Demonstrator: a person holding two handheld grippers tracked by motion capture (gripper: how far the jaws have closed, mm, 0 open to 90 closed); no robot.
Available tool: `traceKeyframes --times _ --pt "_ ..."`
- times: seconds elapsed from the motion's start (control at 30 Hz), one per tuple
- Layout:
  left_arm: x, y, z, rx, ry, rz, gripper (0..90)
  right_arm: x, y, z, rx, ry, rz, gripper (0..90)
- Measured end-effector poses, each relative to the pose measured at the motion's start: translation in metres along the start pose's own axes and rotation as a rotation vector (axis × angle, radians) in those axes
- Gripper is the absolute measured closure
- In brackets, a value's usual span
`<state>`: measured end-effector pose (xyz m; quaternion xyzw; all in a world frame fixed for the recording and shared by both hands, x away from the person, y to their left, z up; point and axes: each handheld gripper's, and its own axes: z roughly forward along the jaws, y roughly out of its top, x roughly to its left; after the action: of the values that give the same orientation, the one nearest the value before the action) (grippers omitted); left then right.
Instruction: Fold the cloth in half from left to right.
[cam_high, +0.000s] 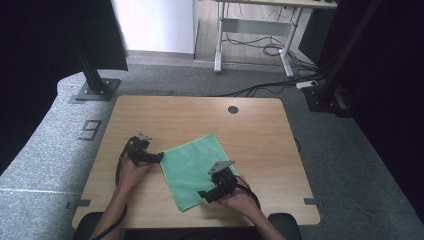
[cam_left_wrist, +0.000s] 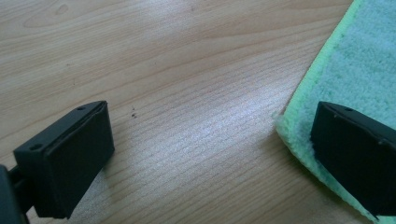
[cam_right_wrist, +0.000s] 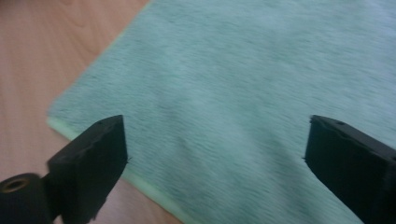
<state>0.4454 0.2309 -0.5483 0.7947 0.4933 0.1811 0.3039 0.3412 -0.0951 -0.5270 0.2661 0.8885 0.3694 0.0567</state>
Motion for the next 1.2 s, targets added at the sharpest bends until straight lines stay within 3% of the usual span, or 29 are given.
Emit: traceKeyframes --times 0.43,0.87,0.97,1.1,1.2 --pt "0.000 0.000 0.000 -0.003 0.000 -0.001 0.0 0.047 0.017 0.021 0.056 0.112 -0.128 23.3" --pt "0.000 0.000 0.000 -0.001 -0.002 -0.001 0.0 0.077 0.025 0.032 0.086 0.217 -0.224 52.9" --pt "0.000 0.000 0.000 -0.001 -0.002 0.000 0.0 0.079 0.023 0.037 0.112 0.210 -0.246 54.3" --pt "-0.003 -0.001 -0.001 -0.019 -0.012 0.013 3.7 0.082 0.022 0.038 0.119 0.169 -0.287 65.6" --pt "-0.010 -0.001 -0.005 -0.048 -0.050 0.052 24.3 0.082 0.022 0.038 0.118 0.135 -0.298 73.8"
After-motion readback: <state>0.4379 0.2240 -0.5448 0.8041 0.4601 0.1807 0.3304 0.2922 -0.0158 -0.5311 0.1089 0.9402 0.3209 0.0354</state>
